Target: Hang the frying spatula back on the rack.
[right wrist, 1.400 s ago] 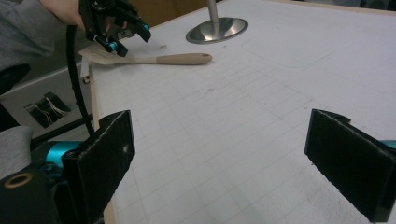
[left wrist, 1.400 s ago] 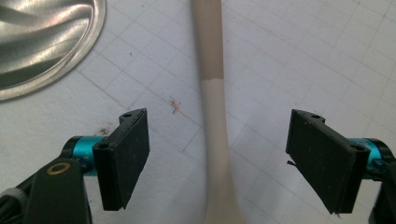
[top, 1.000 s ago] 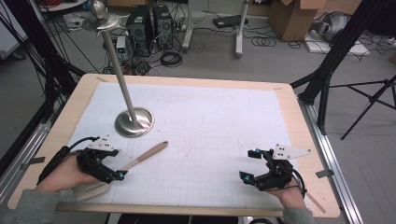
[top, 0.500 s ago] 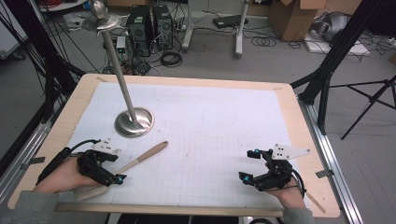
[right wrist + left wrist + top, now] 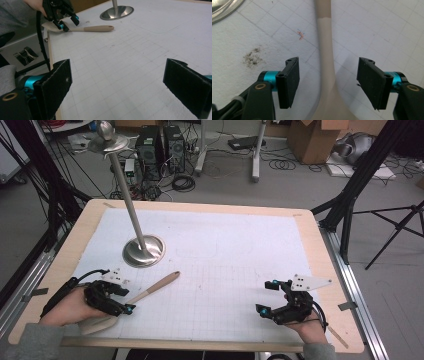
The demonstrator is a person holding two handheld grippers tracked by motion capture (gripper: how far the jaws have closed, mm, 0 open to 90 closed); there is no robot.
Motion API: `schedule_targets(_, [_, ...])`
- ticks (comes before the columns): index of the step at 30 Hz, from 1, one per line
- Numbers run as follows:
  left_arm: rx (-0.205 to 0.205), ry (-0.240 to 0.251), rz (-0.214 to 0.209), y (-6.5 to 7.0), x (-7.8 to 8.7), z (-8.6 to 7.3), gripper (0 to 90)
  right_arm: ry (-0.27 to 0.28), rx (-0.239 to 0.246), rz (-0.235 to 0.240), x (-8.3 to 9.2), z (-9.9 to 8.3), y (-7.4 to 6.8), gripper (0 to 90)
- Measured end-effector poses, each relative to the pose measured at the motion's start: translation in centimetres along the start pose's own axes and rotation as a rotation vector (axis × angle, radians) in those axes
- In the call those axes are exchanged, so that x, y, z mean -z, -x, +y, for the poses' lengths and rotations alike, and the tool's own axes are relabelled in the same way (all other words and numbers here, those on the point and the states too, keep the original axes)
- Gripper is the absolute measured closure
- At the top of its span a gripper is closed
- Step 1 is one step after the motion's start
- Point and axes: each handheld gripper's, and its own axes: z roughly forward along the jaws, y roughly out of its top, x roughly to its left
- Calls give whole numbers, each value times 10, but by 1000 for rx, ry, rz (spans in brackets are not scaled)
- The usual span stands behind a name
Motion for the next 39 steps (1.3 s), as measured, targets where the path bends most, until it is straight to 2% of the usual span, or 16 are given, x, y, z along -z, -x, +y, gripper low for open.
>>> schedule_targets(6, [15, -19, 1, 0, 0, -1, 424, 4, 0, -7, 1, 0, 0, 76])
schedule_targets(12, [5, -36, 5, 2, -1, -1, 498, 1, -1, -6, 1, 0, 0, 76])
schedule_targets(14, [0, -37, 11, 3, -1, -1, 538, 1, -2, -6, 1, 0, 0, 76])
schedule_targets(16, [12, -42, 6, 3, 0, 0, 578, 2, -1, -6, 1, 0, 0, 76])
schedule_targets(20, [6, -44, 9, 3, -1, 0, 590, -1, 1, -6, 1, 0, 0, 76])
schedule_targets(28, [-27, -63, 62, 10, -2, 1, 661, 3, 1, -4, 1, 0, 0, 77])
schedule_targets(39, [-23, -34, 64, 10, -3, -1, 759, -7, -3, -2, 0, 0, -1, 76])
